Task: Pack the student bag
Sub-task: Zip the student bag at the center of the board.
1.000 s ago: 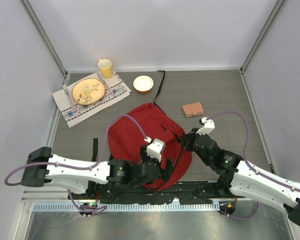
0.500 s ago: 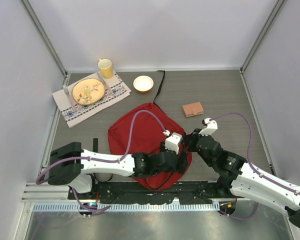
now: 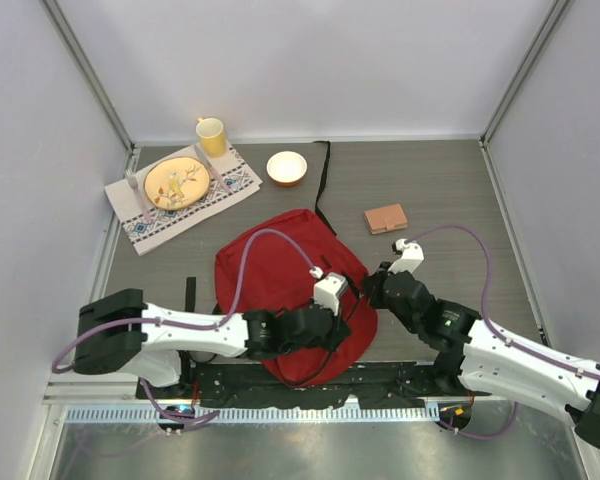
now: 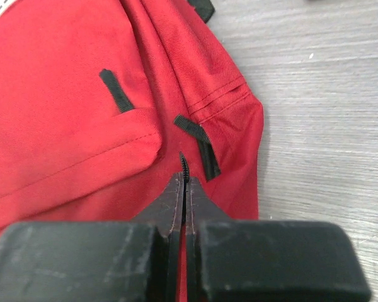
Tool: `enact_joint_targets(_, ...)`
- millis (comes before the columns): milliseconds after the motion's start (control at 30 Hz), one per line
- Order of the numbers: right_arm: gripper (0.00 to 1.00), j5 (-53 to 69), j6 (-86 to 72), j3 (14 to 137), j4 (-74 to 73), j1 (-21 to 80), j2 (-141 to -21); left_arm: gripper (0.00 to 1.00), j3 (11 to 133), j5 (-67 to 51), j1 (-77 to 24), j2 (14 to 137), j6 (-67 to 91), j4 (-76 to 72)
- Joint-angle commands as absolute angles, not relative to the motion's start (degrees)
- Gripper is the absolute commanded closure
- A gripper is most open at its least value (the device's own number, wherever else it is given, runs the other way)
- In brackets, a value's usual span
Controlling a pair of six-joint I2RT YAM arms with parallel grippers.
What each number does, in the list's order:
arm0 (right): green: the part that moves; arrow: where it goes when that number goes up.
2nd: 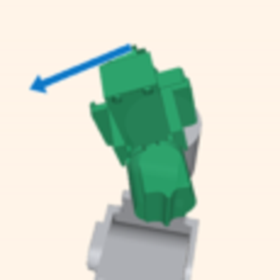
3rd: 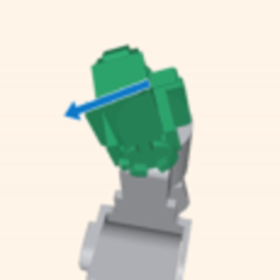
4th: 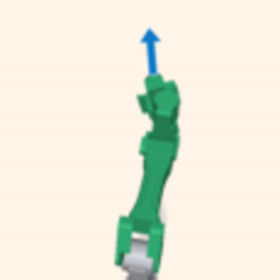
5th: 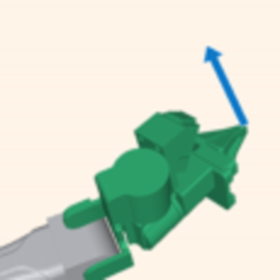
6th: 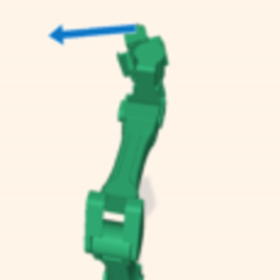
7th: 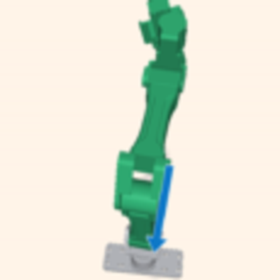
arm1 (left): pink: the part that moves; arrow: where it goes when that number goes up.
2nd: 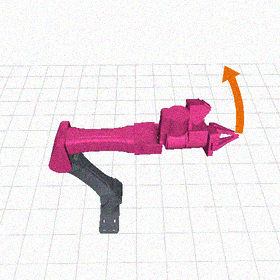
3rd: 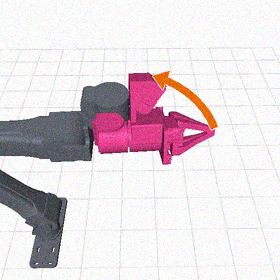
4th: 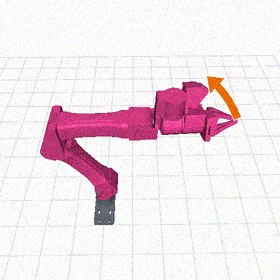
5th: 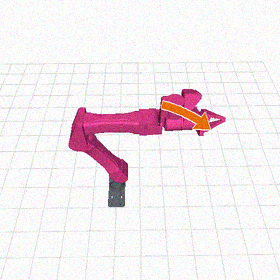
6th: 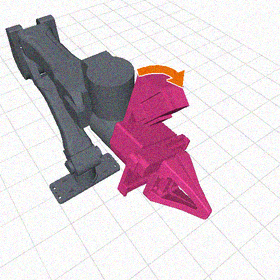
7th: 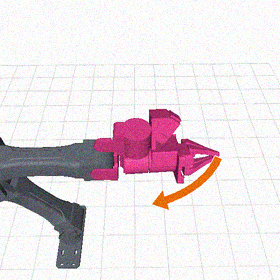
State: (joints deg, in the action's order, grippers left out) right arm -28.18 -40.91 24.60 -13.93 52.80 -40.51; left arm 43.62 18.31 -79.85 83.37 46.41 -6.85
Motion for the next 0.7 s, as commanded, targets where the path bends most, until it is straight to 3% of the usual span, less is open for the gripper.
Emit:
enact_joint_targets(0, 0.99, -31.12, -41.75, 23.91, -7.48, 52.29, -43.15, 1.00, 38.42, 13.88, -84.54, 75.51, 48.34, -4.40)
enact_joint_targets(467, 0.99, -28.57, -44.39, 22.94, -7.12, 52.29, -44.30, 1.00, 40.25, 15.99, -88.15, 67.06, 46.41, 5.44)
enact_joint_targets(567, 0.99, -25.67, -43.51, 22.06, -5.54, 52.30, -41.93, 0.74, 41.65, 18.54, -88.24, 67.76, 47.02, 7.29)
enact_joint_targets(600, 0.99, -25.14, -43.42, 22.06, -5.36, 52.29, -41.31, 0.53, 42.10, 21.07, -88.16, 67.85, 47.02, 7.56)
enact_joint_targets(667, 0.99, -23.91, -43.07, 22.06, -5.54, 52.30, -39.82, 0.33, 43.76, 23.63, -87.98, 68.46, 47.02, 7.30)
